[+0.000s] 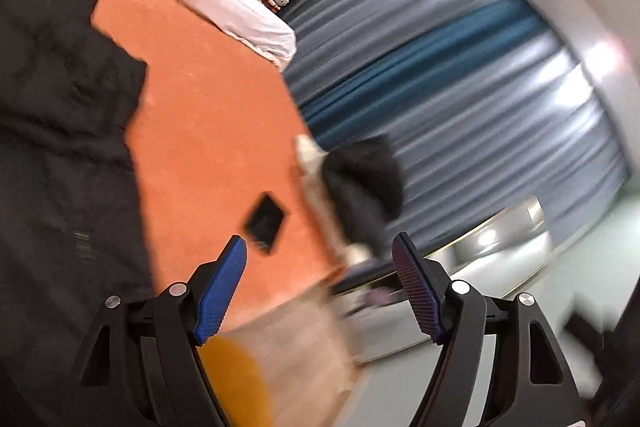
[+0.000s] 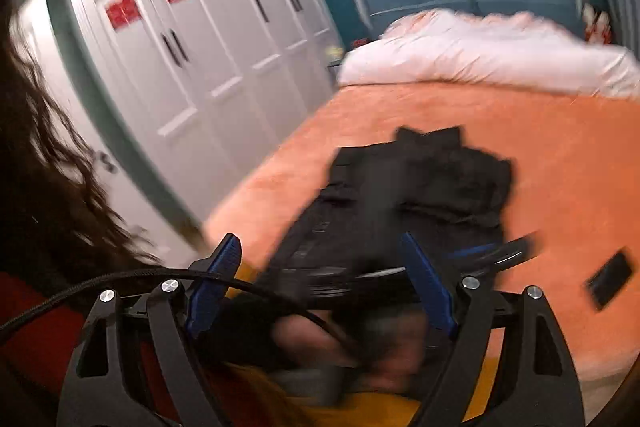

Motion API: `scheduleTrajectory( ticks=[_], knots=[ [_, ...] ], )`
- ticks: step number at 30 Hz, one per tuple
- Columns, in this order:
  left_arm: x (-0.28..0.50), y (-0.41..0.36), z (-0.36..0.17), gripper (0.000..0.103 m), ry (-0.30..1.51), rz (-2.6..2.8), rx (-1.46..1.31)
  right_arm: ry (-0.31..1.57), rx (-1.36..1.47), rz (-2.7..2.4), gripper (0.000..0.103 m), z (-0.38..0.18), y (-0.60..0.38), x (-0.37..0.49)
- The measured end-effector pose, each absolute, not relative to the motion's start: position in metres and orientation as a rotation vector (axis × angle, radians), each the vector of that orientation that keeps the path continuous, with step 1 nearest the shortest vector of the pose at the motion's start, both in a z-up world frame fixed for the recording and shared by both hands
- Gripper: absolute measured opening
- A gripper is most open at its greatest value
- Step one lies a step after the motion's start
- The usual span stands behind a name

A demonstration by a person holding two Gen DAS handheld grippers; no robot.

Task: Fold large clothes

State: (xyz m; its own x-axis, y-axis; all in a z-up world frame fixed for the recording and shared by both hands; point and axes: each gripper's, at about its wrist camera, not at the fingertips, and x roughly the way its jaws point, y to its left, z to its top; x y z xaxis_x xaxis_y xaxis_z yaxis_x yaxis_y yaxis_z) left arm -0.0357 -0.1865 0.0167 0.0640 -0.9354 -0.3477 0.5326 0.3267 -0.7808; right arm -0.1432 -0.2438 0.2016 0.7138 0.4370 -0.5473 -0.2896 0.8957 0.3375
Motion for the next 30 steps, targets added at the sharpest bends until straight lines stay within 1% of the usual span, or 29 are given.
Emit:
scheduleTrajectory(
  ticks=[3,4,5,6,8,10,11,12,14,16,18,19,23,28,30],
  knots=[
    [-0.048,-0.126,0.008,0.072,0.939,-1.041,-0.405,0.704,0.069,0.256,0.085,0.191,-0.257,-0.146],
    [-0.050,-0.109,0.002,0.072,0.956,-1.001,-0.408,0.735,-0.014,0.187,0.090,0.179,-0.257,-0.142],
    [-0.054,-0.090,-0.005,0.072,0.974,-0.944,-0.422,0.752,-0.086,0.125,0.098,0.166,-0.254,-0.137],
    [-0.057,-0.077,-0.011,0.072,0.988,-0.899,-0.438,0.761,-0.186,0.058,0.098,0.147,-0.246,-0.126],
    [-0.067,-0.057,-0.026,0.072,1.037,-0.846,-0.478,0.720,-0.276,0.015,0.098,0.116,-0.227,-0.106],
    [-0.069,-0.062,-0.038,0.072,1.080,-0.835,-0.460,0.643,-0.253,-0.016,0.098,0.085,-0.206,-0.087],
    [-0.065,-0.061,-0.042,0.057,1.098,-0.804,-0.464,0.614,-0.255,-0.025,0.092,0.070,-0.197,-0.079],
    [-0.057,-0.053,-0.046,0.056,1.122,-0.742,-0.474,0.571,-0.254,-0.028,0.093,0.057,-0.191,-0.073],
    [-0.044,-0.027,-0.046,0.058,1.098,-0.681,-0.547,0.570,-0.229,-0.020,0.094,0.048,-0.191,-0.064],
    [-0.032,0.001,-0.036,0.059,0.992,-0.575,-0.568,0.578,-0.173,0.045,0.094,0.050,-0.199,-0.063],
    [-0.017,0.020,-0.029,0.063,0.900,-0.492,-0.565,0.582,-0.112,0.112,0.094,0.064,-0.211,-0.065],
    [-0.012,0.025,-0.029,0.063,0.886,-0.479,-0.565,0.582,-0.081,0.139,0.095,0.068,-0.215,-0.067],
    [0.016,0.027,-0.023,0.063,0.816,-0.450,-0.566,0.591,0.115,0.332,0.095,0.092,-0.229,-0.073],
    [0.031,0.018,-0.001,0.063,0.676,-0.452,-0.482,0.659,0.192,0.581,0.096,0.100,-0.229,-0.080],
    [0.036,0.018,0.005,0.063,0.652,-0.442,-0.444,0.693,0.197,0.689,0.096,0.097,-0.223,-0.084]
  ],
)
